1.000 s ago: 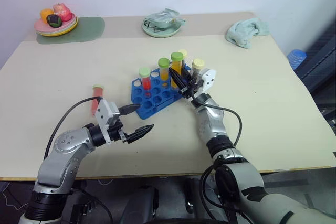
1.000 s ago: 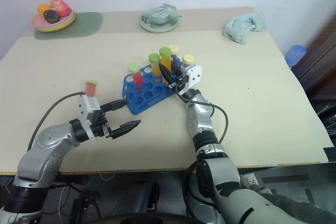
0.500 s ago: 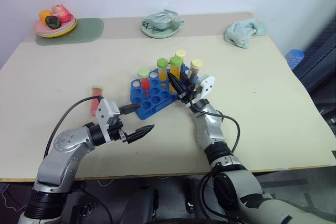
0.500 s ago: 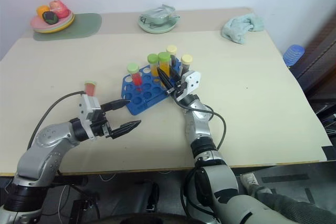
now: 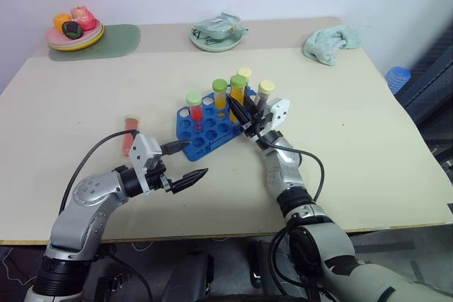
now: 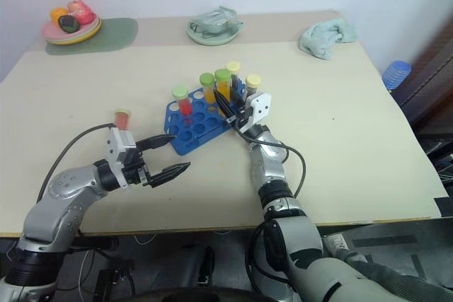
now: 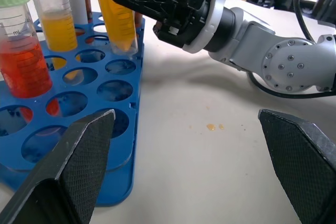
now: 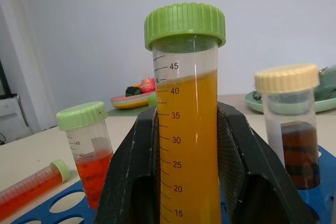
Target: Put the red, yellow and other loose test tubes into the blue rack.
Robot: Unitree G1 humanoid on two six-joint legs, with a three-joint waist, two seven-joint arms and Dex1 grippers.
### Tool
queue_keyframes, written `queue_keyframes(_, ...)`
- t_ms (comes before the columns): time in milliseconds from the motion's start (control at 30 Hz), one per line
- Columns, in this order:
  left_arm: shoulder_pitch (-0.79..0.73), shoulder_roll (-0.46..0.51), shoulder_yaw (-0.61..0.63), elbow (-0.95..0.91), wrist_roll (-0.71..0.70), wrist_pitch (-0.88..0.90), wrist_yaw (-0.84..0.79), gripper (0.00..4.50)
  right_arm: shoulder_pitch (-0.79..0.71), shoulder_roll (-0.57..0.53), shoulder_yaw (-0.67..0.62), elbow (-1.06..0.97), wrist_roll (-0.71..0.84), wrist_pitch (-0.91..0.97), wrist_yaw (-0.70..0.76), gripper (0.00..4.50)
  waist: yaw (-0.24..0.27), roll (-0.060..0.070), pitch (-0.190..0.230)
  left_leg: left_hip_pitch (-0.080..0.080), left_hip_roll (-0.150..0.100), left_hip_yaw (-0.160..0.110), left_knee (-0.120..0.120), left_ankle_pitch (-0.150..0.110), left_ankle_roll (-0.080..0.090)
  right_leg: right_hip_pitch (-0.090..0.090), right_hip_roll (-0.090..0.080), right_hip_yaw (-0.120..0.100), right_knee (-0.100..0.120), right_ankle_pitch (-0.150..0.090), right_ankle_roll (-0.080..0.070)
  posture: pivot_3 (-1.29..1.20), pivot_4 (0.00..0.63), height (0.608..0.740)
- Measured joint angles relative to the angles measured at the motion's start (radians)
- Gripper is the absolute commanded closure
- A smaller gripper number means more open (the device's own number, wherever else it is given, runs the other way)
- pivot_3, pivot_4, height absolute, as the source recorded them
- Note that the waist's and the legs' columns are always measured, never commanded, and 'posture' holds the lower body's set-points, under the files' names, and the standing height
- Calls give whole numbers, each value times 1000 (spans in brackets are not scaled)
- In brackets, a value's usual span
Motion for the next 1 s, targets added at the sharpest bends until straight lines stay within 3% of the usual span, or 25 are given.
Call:
queue_keyframes(233, 7, 0, 0, -1, 0, 0, 5, 0, 0, 1, -2, 31, 0, -26, 7, 3690, 0, 0, 0, 0, 0, 0, 0, 0, 0, 0, 0, 0, 0, 0, 0, 0, 150, 740)
queue_keyframes(267, 8, 0, 0, -1, 0, 0, 6, 0, 0, 2, -1, 35, -2, -36, 7, 2649, 0, 0, 0, 0, 0, 0, 0, 0, 0, 0, 0, 0, 0, 0, 0, 0, 150, 740)
queue_keyframes(333, 11, -3, 2, -1, -1, 0, 11, 0, 5, 3, 1, 52, -7, -57, 10, 1897, 0, 0, 0, 0, 0, 0, 0, 0, 0, 0, 0, 0, 0, 0, 0, 0, 150, 740)
queue_keyframes(433, 20, -34, 21, 0, -27, 4, 35, 0, 17, 1, 6, 57, -29, -96, 4, 326, 0, 0, 0, 1, 0, 0, -1, 0, 0, 1, 0, 0, -1, 0, 0, 0, 150, 740)
queue_keyframes(467, 22, -43, 31, 0, -37, 6, 47, 0, 19, -1, 9, 57, -45, -115, -10, 38, 0, 0, 0, 2, 0, 0, -1, 0, 0, 2, 0, 0, -1, 0, 0, 0, 150, 740)
queue_keyframes(733, -2, -153, 164, -2, -135, 29, 231, 0, 92, -76, 86, -89, -196, -132, -151, 38, 4, -1, 0, 3, 0, 0, -1, 0, 0, 3, 0, 0, -1, 0, 0, 0, 150, 740)
queue_keyframes(900, -33, -161, 224, -68, -16, 100, 536, 0, 275, -253, 165, -555, -172, 197, -69, 38, 10, -1, 0, 2, 0, 0, -1, -1, 1, 3, 0, 0, -2, 0, 0, 0, 150, 740)
queue_keyframes(1000, -57, -149, 256, -99, -15, 204, 640, 0, 379, -395, 171, -811, -123, 437, -19, 38, 11, -1, 0, 2, 0, 0, -1, -3, 5, 3, 0, 0, -2, 0, 0, 0, 150, 740)
